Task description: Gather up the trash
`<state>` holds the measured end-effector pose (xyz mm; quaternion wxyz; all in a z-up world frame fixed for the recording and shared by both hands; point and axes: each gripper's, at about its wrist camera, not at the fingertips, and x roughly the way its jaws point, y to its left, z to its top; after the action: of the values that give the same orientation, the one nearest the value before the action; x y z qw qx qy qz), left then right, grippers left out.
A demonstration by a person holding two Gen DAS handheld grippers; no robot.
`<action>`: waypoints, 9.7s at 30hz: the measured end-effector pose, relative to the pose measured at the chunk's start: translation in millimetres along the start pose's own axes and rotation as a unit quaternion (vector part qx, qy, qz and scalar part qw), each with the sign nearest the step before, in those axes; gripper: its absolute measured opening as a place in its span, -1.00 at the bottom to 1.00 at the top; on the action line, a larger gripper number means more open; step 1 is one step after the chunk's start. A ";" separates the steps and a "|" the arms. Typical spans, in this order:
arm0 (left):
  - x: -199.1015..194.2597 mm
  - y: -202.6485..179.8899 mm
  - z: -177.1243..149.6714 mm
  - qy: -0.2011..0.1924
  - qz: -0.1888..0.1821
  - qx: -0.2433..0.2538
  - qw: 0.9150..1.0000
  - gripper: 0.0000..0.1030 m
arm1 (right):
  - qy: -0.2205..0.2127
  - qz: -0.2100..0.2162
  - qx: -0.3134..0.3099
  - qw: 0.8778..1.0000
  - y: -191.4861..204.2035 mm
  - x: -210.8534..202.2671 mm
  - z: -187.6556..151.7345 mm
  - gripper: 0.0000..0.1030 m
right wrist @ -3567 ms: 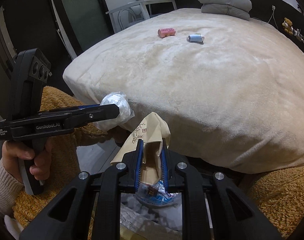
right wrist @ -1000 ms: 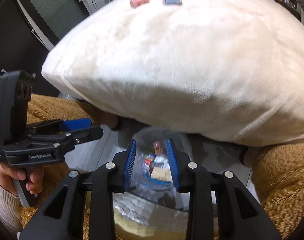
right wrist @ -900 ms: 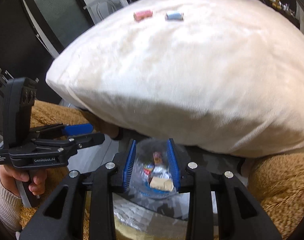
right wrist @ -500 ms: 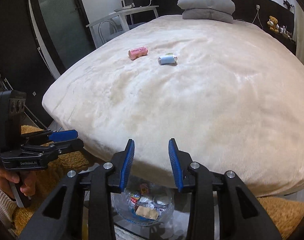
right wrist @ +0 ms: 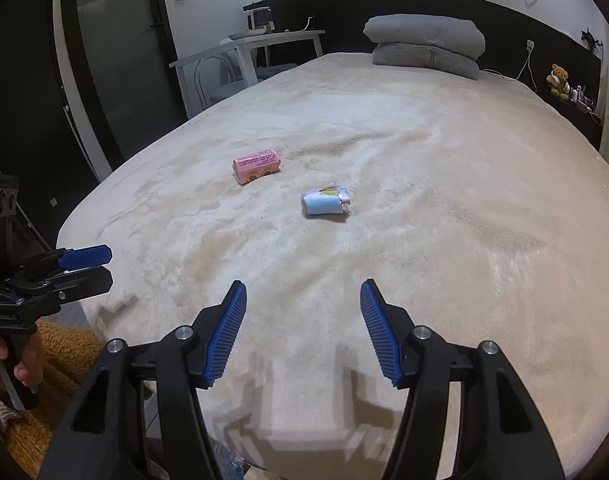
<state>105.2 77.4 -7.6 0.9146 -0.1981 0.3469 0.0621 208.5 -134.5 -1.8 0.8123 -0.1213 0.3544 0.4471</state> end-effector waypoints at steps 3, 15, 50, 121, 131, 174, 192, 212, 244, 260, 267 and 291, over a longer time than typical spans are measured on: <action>12.0 5.7 13.5 0.001 -0.003 0.006 1.000 0.79 | 0.005 -0.002 0.008 1.000 -5.0 18.4 13.1 0.44; 66.2 20.9 65.3 -0.015 0.017 0.071 0.997 0.87 | 0.032 -0.004 0.000 0.999 -17.7 95.3 49.1 0.66; 182.4 49.9 127.2 0.015 0.055 0.079 0.995 -0.42 | 0.059 0.014 -0.037 0.997 -22.2 153.3 70.9 -0.01; -33.7 -53.9 -39.3 -0.103 -0.034 0.046 0.993 -0.43 | -0.060 -0.008 0.025 0.998 28.4 -78.8 -67.0 -0.01; -50.9 -62.5 -64.9 -0.104 -0.044 0.046 0.993 -0.43 | -0.069 -0.001 0.030 0.997 40.1 -98.8 -88.4 -0.01; 13.7 -50.4 -142.5 0.137 -0.013 0.013 0.990 -0.43 | 0.128 0.013 0.027 0.991 65.4 -38.9 -149.8 -0.01; 59.3 -40.6 -168.0 0.260 -0.004 -0.014 0.965 -0.43 | 0.257 0.032 0.070 0.963 56.4 13.5 -173.4 -0.01; 78.5 -41.1 -185.6 0.331 0.004 -0.005 0.944 -0.41 | 0.315 0.063 0.134 0.937 52.3 37.8 -184.8 -0.01; 56.2 -46.1 -154.0 0.247 -0.006 0.006 0.969 0.18 | 0.183 0.043 0.120 0.975 32.1 -16.0 -157.1 0.24; 11.0 -66.1 -121.3 0.095 -0.012 0.054 0.994 0.18 | 0.071 -0.004 0.080 0.994 23.6 -56.2 -144.3 0.24; -15.2 -74.6 -106.8 0.022 -0.004 0.067 0.997 0.18 | 0.016 -0.029 0.058 0.998 28.1 -73.2 -136.6 0.24; -84.3 -72.0 -89.0 -0.164 0.009 0.086 0.983 0.88 | -0.198 -0.129 0.050 0.970 2.0 -165.0 -127.2 0.90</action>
<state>5.7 -22.4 10.3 0.9720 -0.1030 0.1982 0.0723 89.9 -304.4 19.8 0.9220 -0.0345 0.1900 0.3355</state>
